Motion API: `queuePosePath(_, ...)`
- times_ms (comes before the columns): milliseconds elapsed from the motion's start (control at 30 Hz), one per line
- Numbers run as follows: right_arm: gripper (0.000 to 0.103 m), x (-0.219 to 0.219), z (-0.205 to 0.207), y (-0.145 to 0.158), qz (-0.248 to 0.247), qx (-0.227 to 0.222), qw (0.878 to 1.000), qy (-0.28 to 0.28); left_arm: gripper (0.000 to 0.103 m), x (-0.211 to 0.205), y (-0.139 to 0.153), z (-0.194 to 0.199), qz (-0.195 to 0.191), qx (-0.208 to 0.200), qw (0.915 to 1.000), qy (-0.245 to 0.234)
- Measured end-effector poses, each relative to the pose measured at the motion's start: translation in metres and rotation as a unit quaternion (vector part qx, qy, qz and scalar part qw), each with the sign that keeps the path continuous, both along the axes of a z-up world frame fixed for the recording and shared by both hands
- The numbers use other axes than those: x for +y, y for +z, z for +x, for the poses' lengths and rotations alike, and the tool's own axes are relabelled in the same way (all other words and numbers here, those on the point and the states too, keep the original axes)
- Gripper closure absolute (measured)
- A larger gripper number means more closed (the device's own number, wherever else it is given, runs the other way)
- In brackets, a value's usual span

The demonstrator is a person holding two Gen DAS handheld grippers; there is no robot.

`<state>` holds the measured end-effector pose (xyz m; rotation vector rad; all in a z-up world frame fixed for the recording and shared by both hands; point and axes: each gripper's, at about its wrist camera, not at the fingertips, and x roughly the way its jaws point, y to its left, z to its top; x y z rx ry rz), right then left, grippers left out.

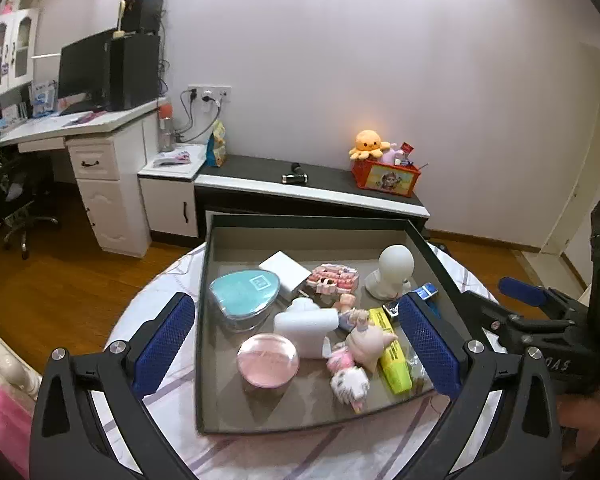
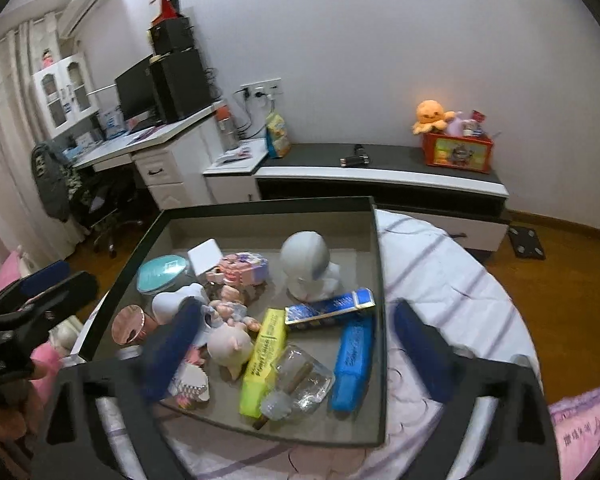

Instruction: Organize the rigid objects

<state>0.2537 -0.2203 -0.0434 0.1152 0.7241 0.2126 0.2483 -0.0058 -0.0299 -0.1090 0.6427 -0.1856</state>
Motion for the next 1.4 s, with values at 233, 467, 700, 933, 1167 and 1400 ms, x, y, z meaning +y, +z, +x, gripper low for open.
queuePosePath(233, 0.0, 0.0, -0.038, 0.019, 0.009, -0.02, 1.0, -0.01, 0.0, 0.01, 0.012, -0.04, 0.003, -0.015, 0.9998, 0.013)
queuePosePath(467, 0.0, 0.007, -0.082, 0.037, 0.009, -0.045, 0.999, -0.012, 0.0, 0.013, 0.027, -0.088, 0.012, -0.035, 0.999, 0.025)
queuePosePath(700, 0.0, 0.008, -0.134, 0.052, 0.007, -0.067, 0.998, -0.014, 0.0, 0.011, 0.034, -0.137, 0.018, -0.05, 0.9979, 0.036)
queuePosePath(933, 0.0, 0.002, -0.186, 0.055, 0.001, -0.081, 0.996, -0.031, 0.0, 0.002, 0.037, -0.185, 0.031, -0.068, 0.9965, 0.039)
queuePosePath(1167, 0.0, -0.009, -0.233, 0.057, 0.009, -0.099, 0.994, -0.054, 0.0, -0.006, 0.044, -0.224, 0.042, -0.084, 0.9949, 0.038)
queuePosePath(1400, 0.0, -0.008, -0.258, 0.065, 0.001, -0.124, 0.99, -0.065, 0.0, -0.012, 0.051, -0.251, 0.055, -0.099, 0.9927, 0.04)
